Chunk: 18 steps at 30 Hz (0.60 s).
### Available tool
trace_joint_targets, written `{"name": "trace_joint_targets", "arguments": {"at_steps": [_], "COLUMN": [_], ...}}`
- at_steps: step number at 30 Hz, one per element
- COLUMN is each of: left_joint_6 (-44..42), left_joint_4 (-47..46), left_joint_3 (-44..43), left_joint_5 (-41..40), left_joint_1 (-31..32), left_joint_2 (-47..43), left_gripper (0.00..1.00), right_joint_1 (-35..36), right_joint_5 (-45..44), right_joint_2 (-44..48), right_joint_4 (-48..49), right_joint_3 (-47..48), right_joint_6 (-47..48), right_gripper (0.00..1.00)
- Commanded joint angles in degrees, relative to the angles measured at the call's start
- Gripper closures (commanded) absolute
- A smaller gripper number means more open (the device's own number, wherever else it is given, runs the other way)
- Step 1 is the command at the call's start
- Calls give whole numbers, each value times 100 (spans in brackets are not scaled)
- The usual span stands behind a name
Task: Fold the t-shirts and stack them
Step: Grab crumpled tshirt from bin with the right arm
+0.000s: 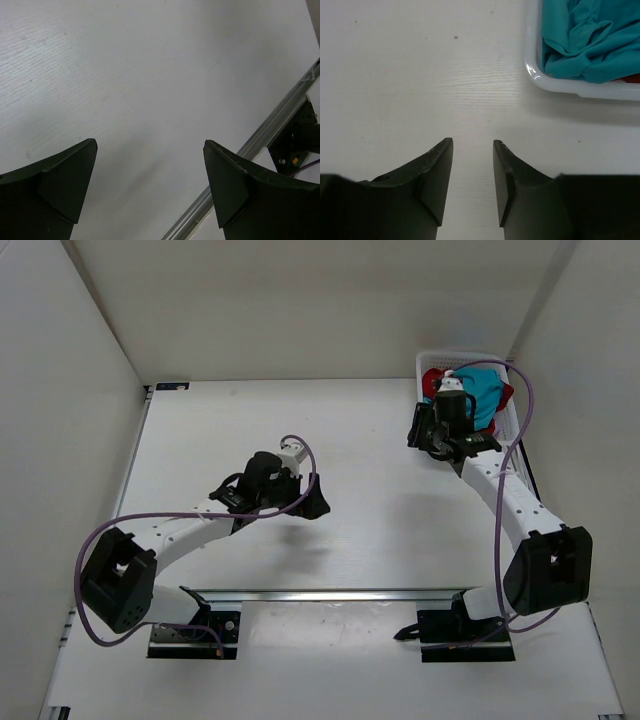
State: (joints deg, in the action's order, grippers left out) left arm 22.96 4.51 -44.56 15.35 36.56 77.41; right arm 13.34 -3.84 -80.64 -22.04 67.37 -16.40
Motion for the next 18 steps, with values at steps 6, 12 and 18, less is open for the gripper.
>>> {"name": "trace_joint_targets", "arguments": {"at_steps": [6, 12, 18], "left_joint_6": [191, 534, 657], "left_joint_4": [-1188, -1831, -2086], "left_joint_3": [517, 711, 1019], "left_joint_5": [618, 961, 820], "left_joint_1": [-26, 114, 352], "left_joint_2": [-499, -375, -332], "left_gripper": [1, 2, 51], "right_joint_1": [-349, -675, -921], "right_joint_5": [-399, -530, -663], "right_joint_2": [-425, -812, -1444], "right_joint_4": [-274, -283, -284], "right_joint_3": [592, 847, 1287], "right_joint_6": [322, 331, 691], "right_gripper": [65, 100, 60]}}
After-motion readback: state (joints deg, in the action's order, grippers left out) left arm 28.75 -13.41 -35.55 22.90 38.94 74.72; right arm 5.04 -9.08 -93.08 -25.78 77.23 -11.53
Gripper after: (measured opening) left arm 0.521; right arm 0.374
